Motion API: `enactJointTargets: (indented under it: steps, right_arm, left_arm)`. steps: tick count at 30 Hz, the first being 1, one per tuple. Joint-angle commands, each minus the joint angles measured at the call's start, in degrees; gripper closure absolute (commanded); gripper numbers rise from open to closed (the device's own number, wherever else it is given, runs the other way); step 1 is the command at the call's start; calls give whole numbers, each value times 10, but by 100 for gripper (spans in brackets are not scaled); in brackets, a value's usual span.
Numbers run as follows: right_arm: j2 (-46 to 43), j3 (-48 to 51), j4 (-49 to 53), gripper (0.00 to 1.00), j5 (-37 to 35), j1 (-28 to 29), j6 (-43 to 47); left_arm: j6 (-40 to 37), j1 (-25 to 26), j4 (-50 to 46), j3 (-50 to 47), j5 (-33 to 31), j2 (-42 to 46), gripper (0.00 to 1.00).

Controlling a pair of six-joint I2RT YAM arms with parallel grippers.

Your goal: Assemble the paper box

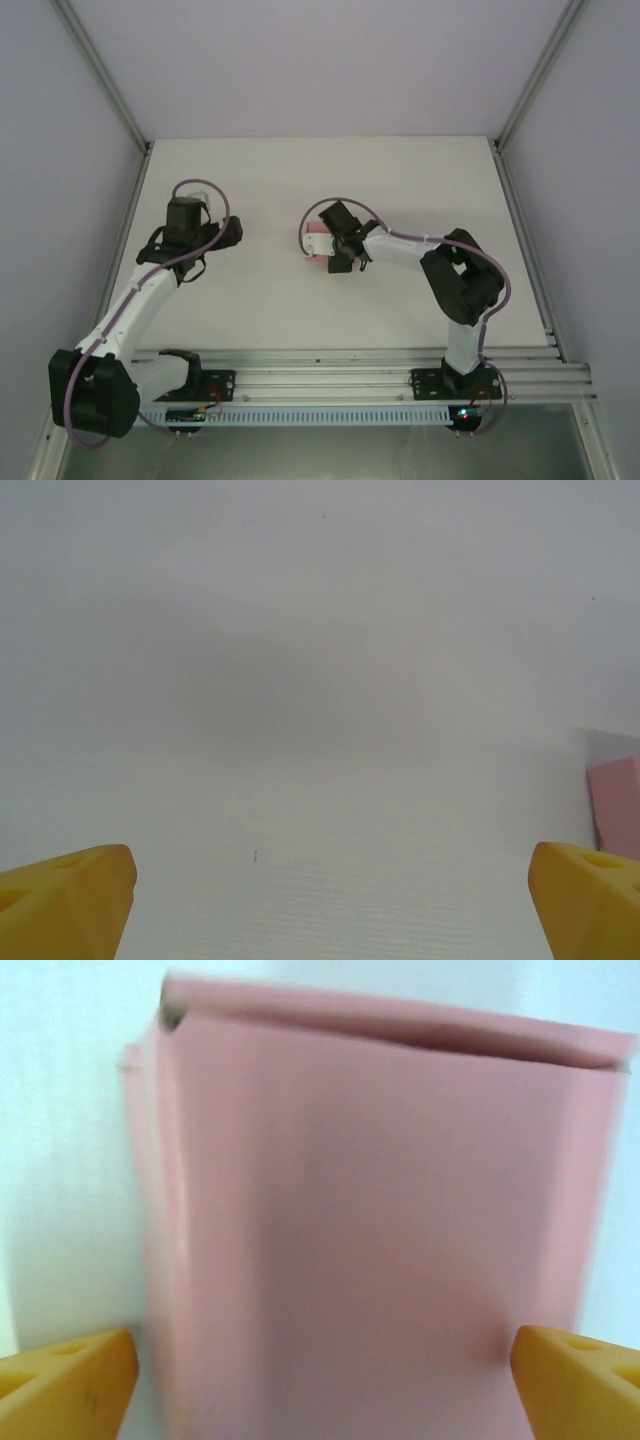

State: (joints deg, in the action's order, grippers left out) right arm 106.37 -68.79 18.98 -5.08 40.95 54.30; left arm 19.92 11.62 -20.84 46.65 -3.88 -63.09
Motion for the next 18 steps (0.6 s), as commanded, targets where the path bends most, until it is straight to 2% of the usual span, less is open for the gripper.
enactJointTargets:
  steps: [1,5,10,13,15,18]
  right_arm:
    - [-29,-38,118,1,66,2,-37]
    - [-61,-44,144,1,97,1,-47]
    - [-154,-11,82,1,112,-29,-125]
    - [-222,38,-4,1,94,-81,-235]
    - [-261,81,-79,1,59,-133,-328]
    - [-305,155,-151,1,54,-226,-451]
  left_arm:
    - [-12,-3,4,5,9,8,0]
    - [-14,-3,7,6,12,5,0]
    - [-23,-3,28,-1,3,9,1]
    - [-34,-3,74,-20,-29,7,0]
    - [-49,-4,113,-38,-65,-5,0]
    - [-106,-5,199,-76,-97,-38,0]
